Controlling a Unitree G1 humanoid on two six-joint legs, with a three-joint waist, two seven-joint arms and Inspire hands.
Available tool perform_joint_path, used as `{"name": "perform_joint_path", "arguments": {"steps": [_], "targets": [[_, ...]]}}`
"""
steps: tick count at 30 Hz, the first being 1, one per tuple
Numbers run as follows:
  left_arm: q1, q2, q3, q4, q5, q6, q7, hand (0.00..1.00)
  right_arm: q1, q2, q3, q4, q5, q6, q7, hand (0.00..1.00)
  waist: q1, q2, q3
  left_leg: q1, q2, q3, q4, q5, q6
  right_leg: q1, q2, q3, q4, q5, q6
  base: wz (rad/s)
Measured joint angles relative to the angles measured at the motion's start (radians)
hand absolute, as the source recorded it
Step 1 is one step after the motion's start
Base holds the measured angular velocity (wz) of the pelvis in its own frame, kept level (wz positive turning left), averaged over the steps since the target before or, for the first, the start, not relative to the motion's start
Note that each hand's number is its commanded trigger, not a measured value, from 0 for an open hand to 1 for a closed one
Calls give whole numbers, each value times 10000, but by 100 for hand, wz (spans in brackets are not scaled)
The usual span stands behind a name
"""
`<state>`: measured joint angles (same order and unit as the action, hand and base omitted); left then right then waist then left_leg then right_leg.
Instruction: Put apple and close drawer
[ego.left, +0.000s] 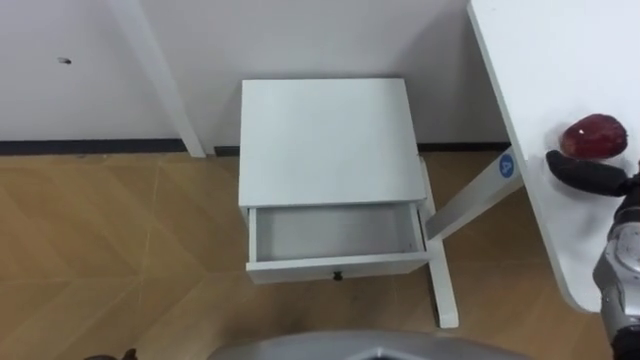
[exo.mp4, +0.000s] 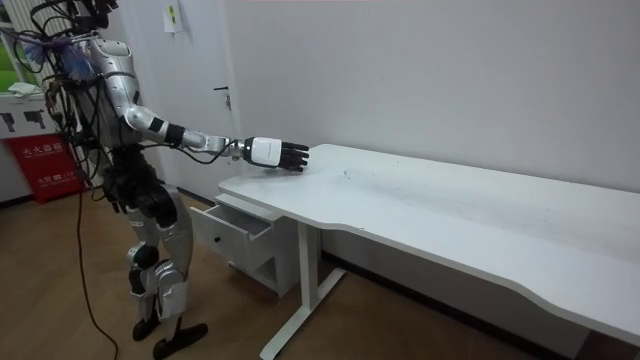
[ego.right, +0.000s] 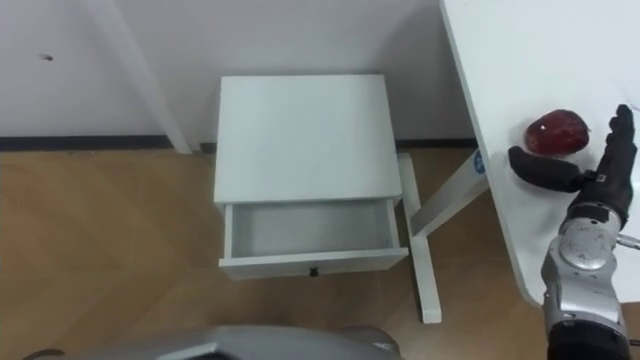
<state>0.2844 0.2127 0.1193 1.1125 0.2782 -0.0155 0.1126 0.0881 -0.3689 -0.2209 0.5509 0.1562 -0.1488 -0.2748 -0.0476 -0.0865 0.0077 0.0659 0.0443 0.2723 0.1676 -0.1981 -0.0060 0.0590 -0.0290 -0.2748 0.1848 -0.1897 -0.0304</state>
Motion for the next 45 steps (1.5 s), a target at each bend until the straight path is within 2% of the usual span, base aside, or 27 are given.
{"name": "perform_joint_path", "arguments": {"steps": [3, 4, 5, 6, 7, 19, 35, 41, 45], "targets": [[16, 8, 1, -2, 0, 129, -127, 0, -51, 0, 5, 190, -2, 94, 175, 2, 15, -77, -28, -9, -1, -1, 3, 0, 0, 0, -7, -10, 0, -1, 1, 1], [45, 8, 1, -2, 0, 206, -165, 0, -129, -3, 3, 287, -1, 178, 274, 11, 12, -145, -43, -13, -2, -2, 5, 0, 0, 0, -9, -15, 0, -1, 1, 0], [60, 8, 1, -1, 0, 269, -192, 0, -134, -3, 3, 337, 0, 204, 371, 42, 14, -195, -64, -17, -3, -2, 9, 0, 0, 5, -14, -24, -3, -1, 1, 0], [66, 8, 1, -1, -1, 307, -212, 0, -134, -3, 4, 364, 0, 210, 405, 84, 15, -212, -76, -14, -5, -4, 10, 0, 0, 18, -16, -30, -7, -1, 2, 4], [81, 9, 3, -4, 0, 338, -262, 0, -134, -3, 3, 400, -6, 227, 469, 100, 15, -207, -73, -3, -11, -7, 24, 0, 0, 53, -25, -39, -20, -2, 5, 5], [205, 30, 26, -58, 327, 542, -566, 0, -361, -68, -591, 917, -726, 314, 381, 100, 11, -169, -85, -17, -24, -114, 207, 0, 0, 213, -35, -201, -53, -18, 3, 4], [205, 35, -53, -241, 386, 532, -651, 0, -403, -65, -753, 1064, -879, 202, 688, 100, 5, -139, -92, 149, -37, -327, 221, -1, -1, 437, -32, -290, -156, -56, 17, 2], [-21, 42, -140, -239, 296, 498, -625, 0, -800, -63, -162, 1029, -922, 186, 679, 100, 17, -46, -37, 151, -43, -259, 206, -1, -2, 441, -23, -278, -120, -56, 16, 0], [-67, 48, -249, -256, 357, 363, -629, 0, -866, -46, 409, 559, -1533, 188, 753, 100, 114, -12, -32, 129, -38, -219, 211, -2, -1, 315, -19, -237, -143, -55, 15, -2]]}}
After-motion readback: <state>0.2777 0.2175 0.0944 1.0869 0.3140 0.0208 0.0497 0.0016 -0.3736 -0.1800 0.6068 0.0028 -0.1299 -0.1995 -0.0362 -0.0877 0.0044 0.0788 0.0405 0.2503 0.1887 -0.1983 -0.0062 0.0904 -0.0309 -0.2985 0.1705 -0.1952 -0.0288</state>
